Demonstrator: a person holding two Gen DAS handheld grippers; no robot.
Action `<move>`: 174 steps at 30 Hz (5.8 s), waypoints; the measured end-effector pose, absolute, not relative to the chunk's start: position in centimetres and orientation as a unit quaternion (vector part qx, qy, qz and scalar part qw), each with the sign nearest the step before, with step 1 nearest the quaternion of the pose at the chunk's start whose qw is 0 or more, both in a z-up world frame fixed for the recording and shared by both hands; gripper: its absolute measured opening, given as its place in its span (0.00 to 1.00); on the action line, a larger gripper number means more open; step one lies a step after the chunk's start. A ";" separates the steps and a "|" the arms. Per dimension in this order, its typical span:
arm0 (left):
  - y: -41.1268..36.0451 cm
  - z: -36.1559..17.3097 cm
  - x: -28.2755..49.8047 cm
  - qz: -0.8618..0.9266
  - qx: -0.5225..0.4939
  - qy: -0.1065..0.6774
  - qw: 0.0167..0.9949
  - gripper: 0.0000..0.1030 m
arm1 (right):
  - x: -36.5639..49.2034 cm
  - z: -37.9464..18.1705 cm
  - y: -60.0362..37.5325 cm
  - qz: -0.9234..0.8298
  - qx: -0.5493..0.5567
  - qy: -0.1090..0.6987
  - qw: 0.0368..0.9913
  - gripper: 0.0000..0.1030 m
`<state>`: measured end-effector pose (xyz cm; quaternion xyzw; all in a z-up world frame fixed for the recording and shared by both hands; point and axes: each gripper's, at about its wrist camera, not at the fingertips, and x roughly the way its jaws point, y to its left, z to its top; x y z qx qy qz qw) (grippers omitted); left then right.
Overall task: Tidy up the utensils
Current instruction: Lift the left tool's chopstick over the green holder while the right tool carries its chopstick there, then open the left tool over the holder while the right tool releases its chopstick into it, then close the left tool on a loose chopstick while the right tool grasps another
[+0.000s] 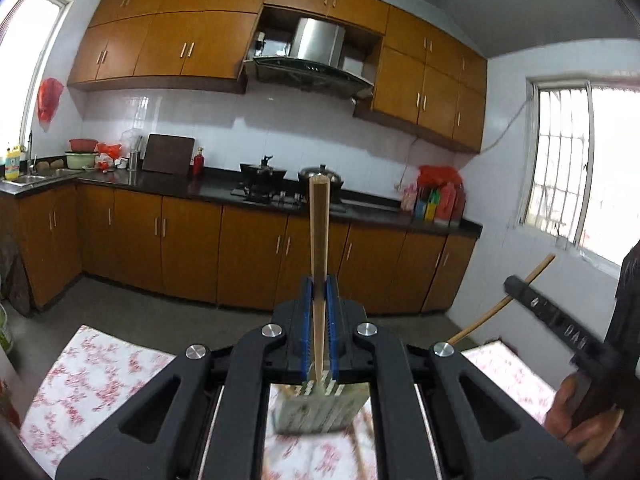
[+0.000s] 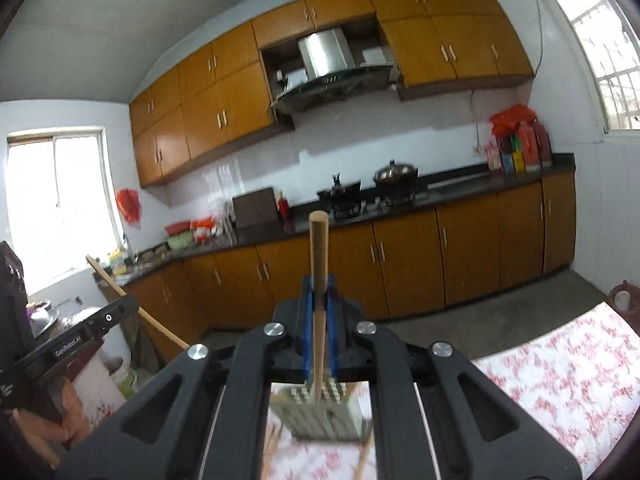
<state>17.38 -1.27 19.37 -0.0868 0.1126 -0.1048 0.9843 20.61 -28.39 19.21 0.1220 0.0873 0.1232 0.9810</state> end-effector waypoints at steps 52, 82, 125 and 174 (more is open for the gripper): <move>5.3 0.8 16.3 0.010 -0.061 0.327 0.943 0.15 | 21.3 -7.0 -28.7 0.061 0.078 0.413 0.905 0.32; -0.4 -7.0 16.7 -0.099 -0.047 0.437 0.893 0.15 | 22.8 -9.7 -32.2 -0.026 0.062 0.434 0.898 0.08; 4.7 -8.1 19.8 -0.001 -0.045 0.421 0.906 0.08 | 23.0 -9.7 -30.6 0.003 0.033 0.426 0.904 0.09; 3.9 -8.2 16.1 -0.011 0.010 0.427 0.904 0.09 | 20.2 -9.7 -30.9 0.019 0.033 0.430 0.902 0.08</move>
